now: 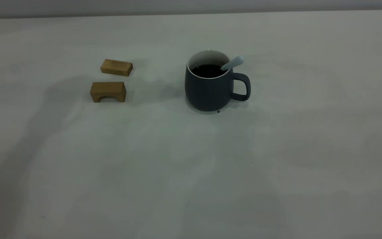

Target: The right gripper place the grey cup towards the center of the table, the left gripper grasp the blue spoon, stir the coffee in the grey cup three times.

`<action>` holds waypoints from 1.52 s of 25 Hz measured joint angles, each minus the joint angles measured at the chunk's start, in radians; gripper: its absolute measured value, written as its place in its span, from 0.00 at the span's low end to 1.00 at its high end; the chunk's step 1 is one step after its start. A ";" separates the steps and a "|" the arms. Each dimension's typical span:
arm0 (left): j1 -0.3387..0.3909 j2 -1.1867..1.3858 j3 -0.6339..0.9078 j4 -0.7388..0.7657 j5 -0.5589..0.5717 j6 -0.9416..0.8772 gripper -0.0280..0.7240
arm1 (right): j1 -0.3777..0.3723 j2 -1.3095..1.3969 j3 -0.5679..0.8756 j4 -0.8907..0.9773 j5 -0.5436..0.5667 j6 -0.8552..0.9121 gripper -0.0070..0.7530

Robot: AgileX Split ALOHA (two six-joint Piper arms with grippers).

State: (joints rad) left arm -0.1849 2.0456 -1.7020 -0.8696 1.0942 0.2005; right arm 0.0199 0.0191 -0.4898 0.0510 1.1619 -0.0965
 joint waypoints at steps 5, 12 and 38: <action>0.059 -0.178 0.007 0.153 0.074 0.135 0.72 | 0.000 0.000 0.000 0.000 0.000 0.000 0.79; 0.165 -0.485 0.201 0.571 0.074 -0.172 0.72 | 0.000 0.000 0.000 0.001 0.000 0.000 0.79; 0.166 -1.895 1.129 0.901 0.069 -0.207 0.72 | 0.000 0.000 0.000 0.001 0.000 -0.001 0.79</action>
State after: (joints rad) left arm -0.0185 0.1502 -0.5732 0.0318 1.1632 -0.0062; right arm 0.0199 0.0191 -0.4898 0.0518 1.1619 -0.0972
